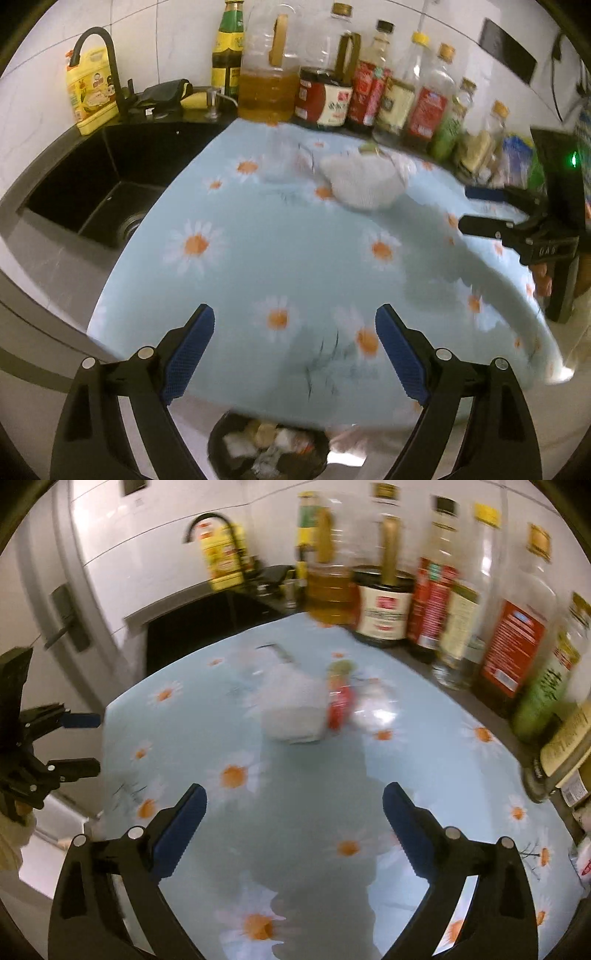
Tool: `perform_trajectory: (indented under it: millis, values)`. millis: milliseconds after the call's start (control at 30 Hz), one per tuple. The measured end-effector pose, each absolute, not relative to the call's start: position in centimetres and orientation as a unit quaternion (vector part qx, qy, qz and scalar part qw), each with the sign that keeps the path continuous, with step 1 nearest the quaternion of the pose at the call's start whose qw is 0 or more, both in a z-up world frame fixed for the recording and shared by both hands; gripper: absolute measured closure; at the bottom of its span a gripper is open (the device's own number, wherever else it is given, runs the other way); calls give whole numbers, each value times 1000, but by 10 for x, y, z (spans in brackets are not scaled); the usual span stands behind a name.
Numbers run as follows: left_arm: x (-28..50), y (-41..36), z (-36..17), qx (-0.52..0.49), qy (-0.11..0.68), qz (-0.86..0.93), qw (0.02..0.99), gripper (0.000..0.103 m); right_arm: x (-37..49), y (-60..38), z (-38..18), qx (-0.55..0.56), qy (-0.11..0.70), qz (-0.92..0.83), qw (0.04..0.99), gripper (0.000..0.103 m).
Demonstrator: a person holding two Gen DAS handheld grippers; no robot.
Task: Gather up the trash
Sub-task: 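Move both open tools back over the cloth toward the plastic items, then grasp the clear plastic cup with the left tool while the right tool grasps the clear plastic bag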
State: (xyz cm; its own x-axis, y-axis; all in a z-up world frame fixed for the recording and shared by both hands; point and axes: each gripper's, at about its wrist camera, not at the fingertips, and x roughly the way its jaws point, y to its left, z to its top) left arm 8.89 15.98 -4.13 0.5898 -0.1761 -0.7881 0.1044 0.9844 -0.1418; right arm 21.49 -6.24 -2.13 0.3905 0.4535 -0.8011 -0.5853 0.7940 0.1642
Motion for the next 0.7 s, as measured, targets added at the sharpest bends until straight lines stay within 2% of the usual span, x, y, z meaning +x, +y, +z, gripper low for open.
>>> perform_trajectory:
  millis: [700]
  values:
    - [244,150,-50,-53,450,-48,890,16,321,-87,-53,-33,484,307,819,8]
